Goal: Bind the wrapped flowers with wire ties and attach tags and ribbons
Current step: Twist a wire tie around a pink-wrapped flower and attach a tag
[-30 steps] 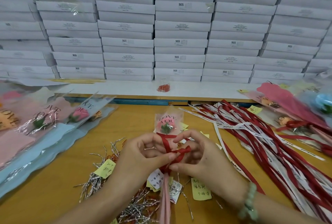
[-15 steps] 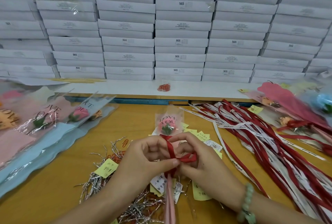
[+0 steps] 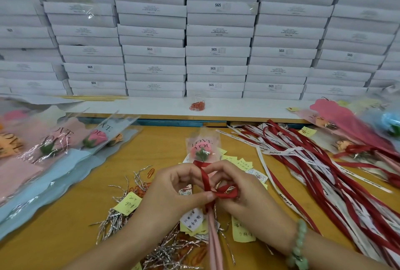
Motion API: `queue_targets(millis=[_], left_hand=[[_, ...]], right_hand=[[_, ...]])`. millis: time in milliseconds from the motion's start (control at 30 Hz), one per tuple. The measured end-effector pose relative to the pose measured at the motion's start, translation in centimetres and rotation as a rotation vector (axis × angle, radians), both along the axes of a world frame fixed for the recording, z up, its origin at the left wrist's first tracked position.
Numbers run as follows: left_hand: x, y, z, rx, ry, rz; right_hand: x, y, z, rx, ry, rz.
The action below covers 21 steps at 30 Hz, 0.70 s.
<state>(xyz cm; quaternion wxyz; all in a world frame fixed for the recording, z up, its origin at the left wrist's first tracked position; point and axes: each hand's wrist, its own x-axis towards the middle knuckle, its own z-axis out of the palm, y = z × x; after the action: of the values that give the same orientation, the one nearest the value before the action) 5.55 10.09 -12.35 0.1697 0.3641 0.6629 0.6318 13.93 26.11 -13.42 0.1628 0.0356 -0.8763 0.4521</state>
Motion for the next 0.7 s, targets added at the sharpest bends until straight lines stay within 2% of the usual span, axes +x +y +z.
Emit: queue_targets(millis=[333, 533, 700], left_hand=[[-0.6, -0.4, 0.1, -0.078, -0.001, 0.045], [-0.5, -0.3, 0.1, -0.108, 0.031, 0.061], [-0.7, -0.2, -0.1, -0.124, 0.064, 0.095]], right_hand=[[-0.2, 1.9, 1.7, 0.183, -0.087, 0.047], [0.0, 1.8, 1.6, 0.471, 0.025, -0.038], [-0.1, 2.3, 1.8, 0.446, -0.018, -0.008]])
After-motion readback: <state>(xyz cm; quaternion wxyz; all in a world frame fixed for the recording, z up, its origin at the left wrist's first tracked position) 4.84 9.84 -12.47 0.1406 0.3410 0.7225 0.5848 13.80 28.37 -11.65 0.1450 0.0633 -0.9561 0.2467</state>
